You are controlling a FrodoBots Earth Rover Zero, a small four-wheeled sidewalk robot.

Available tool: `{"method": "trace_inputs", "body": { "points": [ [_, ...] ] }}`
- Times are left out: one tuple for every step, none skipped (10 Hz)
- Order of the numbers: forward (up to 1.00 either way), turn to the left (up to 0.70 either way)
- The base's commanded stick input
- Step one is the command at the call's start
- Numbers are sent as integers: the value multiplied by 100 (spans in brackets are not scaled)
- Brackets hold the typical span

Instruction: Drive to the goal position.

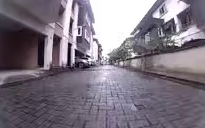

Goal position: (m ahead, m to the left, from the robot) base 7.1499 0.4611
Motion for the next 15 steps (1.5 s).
{"method": "trace_inputs", "body": {
  "points": [
    [70, 0],
    [70, 0],
    [70, 0],
    [70, 0],
    [70, 0],
    [70, 0],
    [70, 0],
    [70, 0],
    [70, 0],
    [70, 0],
    [70, 0],
    [70, 0],
    [70, 0],
    [70, 0],
    [70, 0]
  ]
}}
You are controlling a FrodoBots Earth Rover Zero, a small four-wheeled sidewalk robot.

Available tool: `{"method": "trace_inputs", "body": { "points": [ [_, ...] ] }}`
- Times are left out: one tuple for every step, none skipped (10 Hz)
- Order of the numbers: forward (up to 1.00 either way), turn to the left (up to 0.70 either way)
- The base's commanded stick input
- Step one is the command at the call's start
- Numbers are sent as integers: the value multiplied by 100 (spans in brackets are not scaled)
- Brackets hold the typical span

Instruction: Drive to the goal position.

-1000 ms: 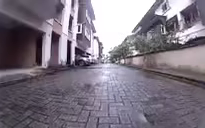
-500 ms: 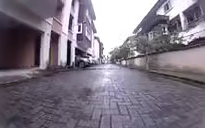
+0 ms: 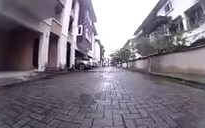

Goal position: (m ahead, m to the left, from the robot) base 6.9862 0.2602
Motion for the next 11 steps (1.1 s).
{"method": "trace_inputs", "body": {
  "points": [
    [70, 0],
    [70, 0],
    [70, 0],
    [70, 0],
    [70, 0],
    [70, 0],
    [70, 0],
    [70, 0],
    [70, 0],
    [70, 0],
    [70, 0]
  ]
}}
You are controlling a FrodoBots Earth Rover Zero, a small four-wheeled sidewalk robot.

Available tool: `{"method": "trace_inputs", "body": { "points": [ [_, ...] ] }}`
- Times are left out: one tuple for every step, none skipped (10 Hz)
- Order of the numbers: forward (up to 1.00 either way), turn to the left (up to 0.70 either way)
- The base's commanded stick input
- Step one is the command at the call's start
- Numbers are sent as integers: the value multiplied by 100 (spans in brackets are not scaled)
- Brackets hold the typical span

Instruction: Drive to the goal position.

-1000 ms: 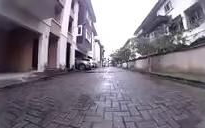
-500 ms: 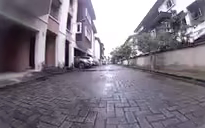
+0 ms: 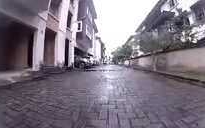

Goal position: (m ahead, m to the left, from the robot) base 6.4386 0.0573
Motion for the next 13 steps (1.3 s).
{"method": "trace_inputs", "body": {
  "points": [
    [70, 0],
    [70, 0],
    [70, 0],
    [70, 0],
    [70, 0],
    [70, 0],
    [70, 0],
    [70, 0],
    [70, 0],
    [70, 0],
    [70, 0],
    [70, 0],
    [70, -14]
  ]
}}
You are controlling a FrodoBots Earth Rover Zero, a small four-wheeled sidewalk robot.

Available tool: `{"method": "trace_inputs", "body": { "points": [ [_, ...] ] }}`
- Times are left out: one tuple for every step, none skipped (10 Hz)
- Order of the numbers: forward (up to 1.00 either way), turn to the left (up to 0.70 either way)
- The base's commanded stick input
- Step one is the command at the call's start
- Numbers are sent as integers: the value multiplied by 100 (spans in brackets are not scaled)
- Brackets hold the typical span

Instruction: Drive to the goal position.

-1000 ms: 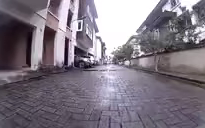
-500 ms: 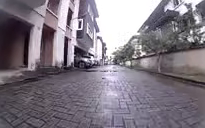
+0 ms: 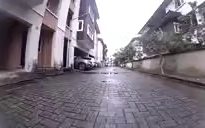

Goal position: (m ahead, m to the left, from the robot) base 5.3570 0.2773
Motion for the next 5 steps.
{"method": "trace_inputs", "body": {
  "points": [
    [70, -28],
    [70, -33],
    [70, 0],
    [70, 0],
    [70, 0]
  ]
}}
